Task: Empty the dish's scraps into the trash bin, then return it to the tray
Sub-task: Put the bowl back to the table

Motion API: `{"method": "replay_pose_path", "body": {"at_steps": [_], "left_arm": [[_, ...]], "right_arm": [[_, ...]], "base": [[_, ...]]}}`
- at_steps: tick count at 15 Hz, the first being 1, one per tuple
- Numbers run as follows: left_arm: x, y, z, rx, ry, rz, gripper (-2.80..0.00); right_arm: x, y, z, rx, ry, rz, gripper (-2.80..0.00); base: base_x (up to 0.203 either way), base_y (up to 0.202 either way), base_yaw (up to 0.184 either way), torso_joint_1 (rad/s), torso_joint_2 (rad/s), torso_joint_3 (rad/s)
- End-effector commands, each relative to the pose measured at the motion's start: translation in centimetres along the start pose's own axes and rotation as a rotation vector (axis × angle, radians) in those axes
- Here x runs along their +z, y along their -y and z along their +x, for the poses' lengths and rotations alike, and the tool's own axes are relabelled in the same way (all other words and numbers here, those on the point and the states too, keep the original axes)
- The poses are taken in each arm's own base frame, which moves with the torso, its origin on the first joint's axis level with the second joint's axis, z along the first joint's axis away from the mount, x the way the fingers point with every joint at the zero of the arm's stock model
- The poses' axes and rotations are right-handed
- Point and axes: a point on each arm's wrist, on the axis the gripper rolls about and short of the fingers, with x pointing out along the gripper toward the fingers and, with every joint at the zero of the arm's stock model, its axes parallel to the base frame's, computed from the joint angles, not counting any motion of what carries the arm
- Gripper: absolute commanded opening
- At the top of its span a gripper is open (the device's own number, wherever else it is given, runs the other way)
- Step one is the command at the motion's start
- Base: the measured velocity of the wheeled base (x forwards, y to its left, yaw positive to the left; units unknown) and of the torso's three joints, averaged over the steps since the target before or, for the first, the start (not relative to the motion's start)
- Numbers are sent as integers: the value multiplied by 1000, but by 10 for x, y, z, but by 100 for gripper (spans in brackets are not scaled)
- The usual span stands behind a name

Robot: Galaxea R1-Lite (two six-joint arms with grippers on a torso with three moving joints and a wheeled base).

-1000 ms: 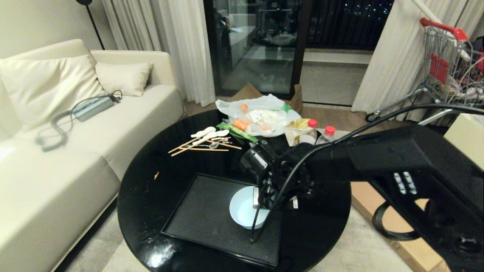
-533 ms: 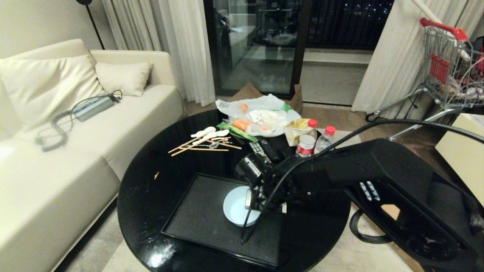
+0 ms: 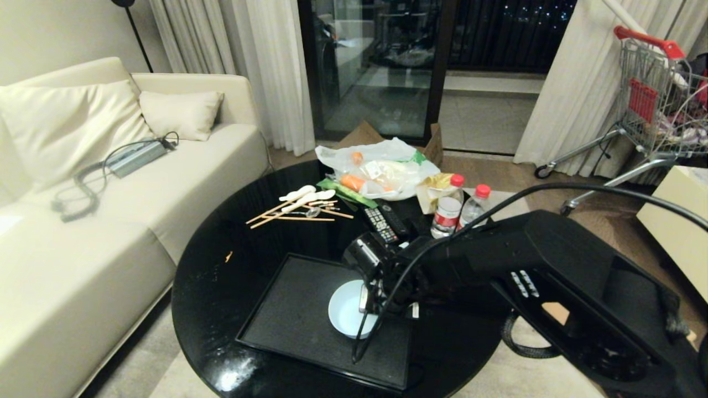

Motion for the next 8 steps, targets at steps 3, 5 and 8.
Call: {"method": "replay_pose_path", "body": {"at_steps": [3, 5, 8], "left_arm": [[0, 0, 0, 0, 2, -1, -280], [0, 0, 0, 0, 2, -1, -280], [0, 0, 0, 0, 1, -1, -280]], "right_arm": [[-1, -1, 7, 6, 8, 7, -280], [-2, -1, 9, 2, 4, 6, -280], [-4, -1, 11, -3, -1, 2, 0]], "base": [[0, 0, 0, 0, 0, 0], [0, 0, 0, 0, 0, 0], [0, 0, 0, 0, 0, 0]]}}
